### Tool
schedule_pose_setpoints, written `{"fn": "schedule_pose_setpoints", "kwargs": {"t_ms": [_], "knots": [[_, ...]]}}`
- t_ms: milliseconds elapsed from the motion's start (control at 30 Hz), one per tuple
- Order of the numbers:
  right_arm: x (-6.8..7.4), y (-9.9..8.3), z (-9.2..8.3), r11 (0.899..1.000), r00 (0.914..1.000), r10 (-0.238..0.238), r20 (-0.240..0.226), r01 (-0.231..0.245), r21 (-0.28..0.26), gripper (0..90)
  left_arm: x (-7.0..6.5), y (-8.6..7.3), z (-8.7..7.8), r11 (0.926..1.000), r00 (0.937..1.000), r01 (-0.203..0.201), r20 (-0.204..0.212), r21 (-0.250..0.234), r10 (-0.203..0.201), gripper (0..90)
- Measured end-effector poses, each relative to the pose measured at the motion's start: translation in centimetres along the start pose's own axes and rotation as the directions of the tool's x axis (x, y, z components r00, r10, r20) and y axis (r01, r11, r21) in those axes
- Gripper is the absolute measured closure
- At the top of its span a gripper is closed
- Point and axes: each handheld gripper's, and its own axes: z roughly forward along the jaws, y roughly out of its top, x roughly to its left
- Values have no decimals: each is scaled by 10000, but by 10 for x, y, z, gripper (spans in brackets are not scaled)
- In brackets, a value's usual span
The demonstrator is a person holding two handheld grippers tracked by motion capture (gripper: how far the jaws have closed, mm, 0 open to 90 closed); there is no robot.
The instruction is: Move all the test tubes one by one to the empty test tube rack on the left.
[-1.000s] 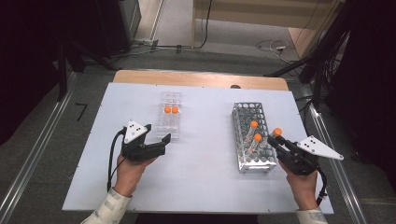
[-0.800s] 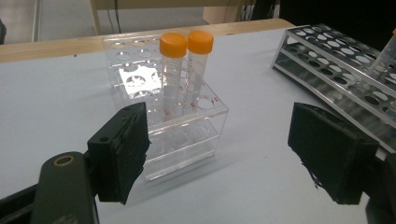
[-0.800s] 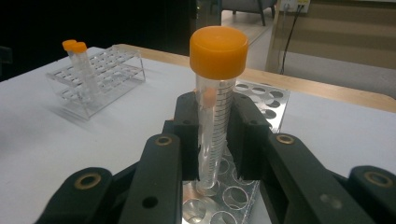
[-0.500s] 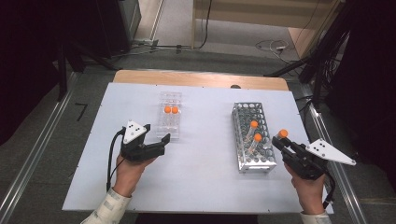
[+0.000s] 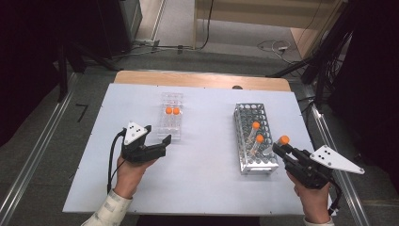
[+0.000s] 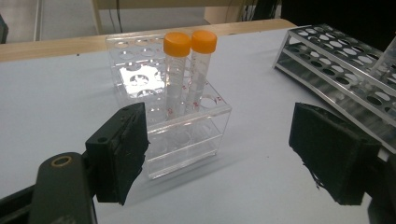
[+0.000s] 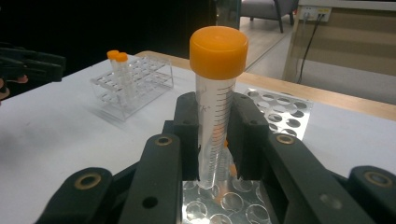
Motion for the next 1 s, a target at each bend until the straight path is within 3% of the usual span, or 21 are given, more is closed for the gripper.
{"fn": "schedule_pose_setpoints", "kwargs": {"t_ms": [433,1000], "knots": [[23,3,12,9996,9960,-253,-859,262,95,724,-2,-1,0,10000,10000,-35,44,10,35,199],[60,4,50,9946,9782,-710,-1952,842,601,724,-4,0,-1,10000,9999,-35,105,-31,35,200]]}}
